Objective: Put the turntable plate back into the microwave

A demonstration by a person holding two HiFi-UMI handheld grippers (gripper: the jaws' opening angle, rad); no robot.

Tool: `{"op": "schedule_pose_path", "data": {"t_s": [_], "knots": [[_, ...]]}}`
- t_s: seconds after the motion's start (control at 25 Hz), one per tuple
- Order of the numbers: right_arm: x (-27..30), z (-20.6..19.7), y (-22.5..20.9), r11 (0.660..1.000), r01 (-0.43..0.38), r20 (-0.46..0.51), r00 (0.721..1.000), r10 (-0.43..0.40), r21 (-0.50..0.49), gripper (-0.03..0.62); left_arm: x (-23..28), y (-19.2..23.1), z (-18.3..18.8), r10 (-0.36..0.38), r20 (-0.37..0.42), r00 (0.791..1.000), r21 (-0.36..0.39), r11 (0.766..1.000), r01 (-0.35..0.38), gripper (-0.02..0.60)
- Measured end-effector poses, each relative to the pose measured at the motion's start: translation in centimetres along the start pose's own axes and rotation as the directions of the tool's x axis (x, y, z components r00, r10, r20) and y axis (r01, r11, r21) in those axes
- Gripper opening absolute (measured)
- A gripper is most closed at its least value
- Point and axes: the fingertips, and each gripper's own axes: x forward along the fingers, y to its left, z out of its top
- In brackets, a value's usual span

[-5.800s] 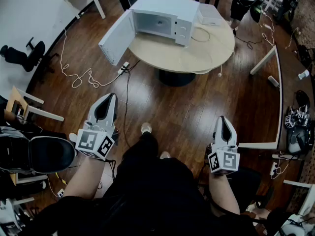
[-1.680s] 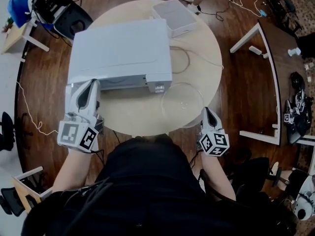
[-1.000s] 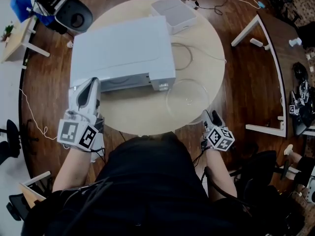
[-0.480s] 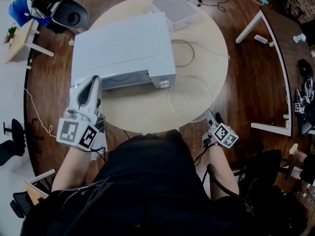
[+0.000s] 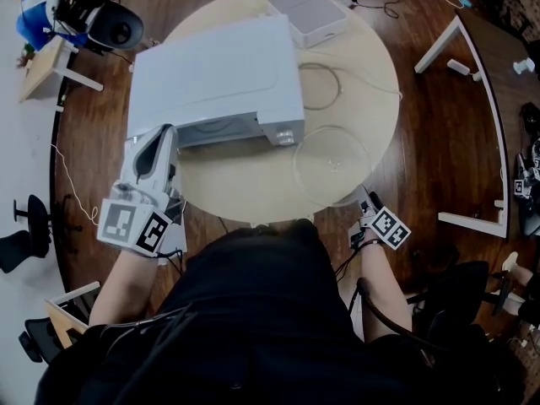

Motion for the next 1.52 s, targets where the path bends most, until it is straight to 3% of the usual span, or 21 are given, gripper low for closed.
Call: {"op": "schedule_pose_path", "data": {"t_s": [0.84, 1.52], "knots": [[4.5, -2.6, 0.1, 0.994, -0.075, -0.121, 0.989, 0.084, 0.073, 0.329, -2.2, -0.3, -0.5, 0.096, -0.053, 0.994, 0.016, 0.995, -0.095, 0.008], [3.4, -2.6, 0.4, 0.985, -0.119, -0.066, 0.99, 0.129, 0.128, 0.194, -1.5, -0.6, -0.6, 0.096, -0.059, 0.994, 0.006, 0.995, -0.096, 0.008]]}}
